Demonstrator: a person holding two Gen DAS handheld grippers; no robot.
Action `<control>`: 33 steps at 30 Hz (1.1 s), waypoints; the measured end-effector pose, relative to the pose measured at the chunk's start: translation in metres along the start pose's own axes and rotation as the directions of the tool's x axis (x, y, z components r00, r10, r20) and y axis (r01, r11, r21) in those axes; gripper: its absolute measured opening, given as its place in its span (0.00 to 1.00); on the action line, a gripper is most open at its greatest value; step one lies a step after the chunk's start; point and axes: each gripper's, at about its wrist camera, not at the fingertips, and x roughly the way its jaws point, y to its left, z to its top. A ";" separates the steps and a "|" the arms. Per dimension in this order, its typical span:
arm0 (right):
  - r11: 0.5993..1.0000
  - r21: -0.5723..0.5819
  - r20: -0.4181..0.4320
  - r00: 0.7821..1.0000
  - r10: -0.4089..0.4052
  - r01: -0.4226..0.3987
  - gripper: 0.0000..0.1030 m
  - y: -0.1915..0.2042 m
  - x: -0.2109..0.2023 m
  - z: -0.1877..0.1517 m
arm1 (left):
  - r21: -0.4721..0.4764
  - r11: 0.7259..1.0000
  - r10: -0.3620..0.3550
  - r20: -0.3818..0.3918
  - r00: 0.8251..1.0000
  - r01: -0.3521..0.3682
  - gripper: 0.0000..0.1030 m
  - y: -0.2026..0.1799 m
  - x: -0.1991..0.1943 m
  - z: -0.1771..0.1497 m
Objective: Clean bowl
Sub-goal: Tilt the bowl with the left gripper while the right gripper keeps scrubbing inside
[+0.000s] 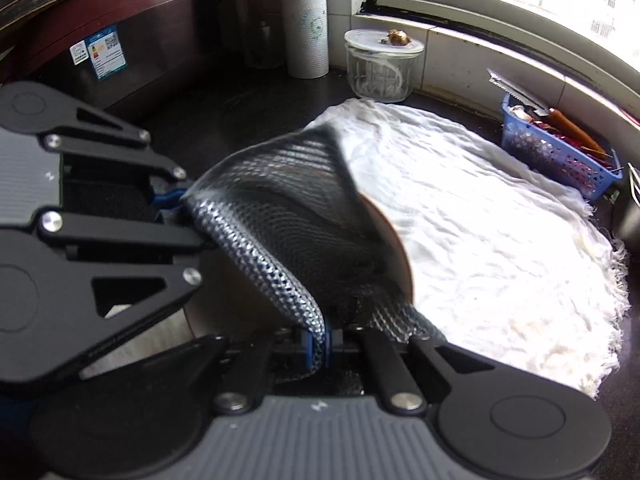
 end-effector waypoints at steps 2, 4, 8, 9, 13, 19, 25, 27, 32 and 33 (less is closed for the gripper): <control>1.000 0.009 0.011 1.000 -0.016 0.016 0.03 -0.002 -0.001 0.001 | -0.120 0.992 -0.030 -0.003 1.000 0.030 0.05 0.010 0.000 -0.002; 1.000 0.025 0.011 1.000 -0.017 0.016 0.03 -0.001 0.004 0.001 | -0.258 0.965 -0.049 -0.018 0.999 0.043 0.05 0.020 0.002 -0.005; 0.992 0.115 -0.018 0.999 0.048 -0.045 0.03 0.002 0.014 -0.002 | -0.374 0.926 -0.068 -0.035 0.997 0.050 0.06 0.028 0.002 -0.011; 0.989 0.138 -0.021 0.998 0.064 -0.060 0.03 0.002 0.015 -0.002 | -0.401 0.914 -0.078 -0.040 0.996 0.055 0.06 0.031 0.002 -0.012; 0.964 0.236 -0.031 0.990 0.135 -0.124 0.03 0.001 0.020 0.000 | -0.537 0.840 -0.137 -0.065 0.988 0.081 0.08 0.048 0.005 -0.019; 0.881 0.406 -0.024 0.962 0.274 -0.241 0.03 -0.011 0.025 -0.004 | -0.672 0.736 -0.223 -0.125 0.967 0.083 0.09 0.059 0.015 -0.036; 0.943 0.291 -0.044 0.982 0.181 -0.161 0.02 -0.004 0.019 -0.006 | -0.290 0.957 -0.025 -0.162 0.986 -0.024 0.19 0.021 0.007 -0.020; 0.962 0.242 -0.047 0.989 0.142 -0.127 0.02 -0.001 0.016 -0.006 | -0.117 0.992 0.037 -0.117 0.992 -0.051 0.20 0.005 0.002 -0.012; 0.985 0.161 -0.038 0.997 0.065 -0.058 0.02 -0.001 0.009 -0.007 | 0.018 1.000 0.005 -0.047 0.999 -0.004 0.06 -0.004 0.004 -0.002; 0.985 0.163 -0.033 0.998 0.060 -0.053 0.02 -0.003 0.008 -0.007 | 0.006 1.000 -0.016 -0.037 0.999 0.016 0.07 -0.002 0.004 0.001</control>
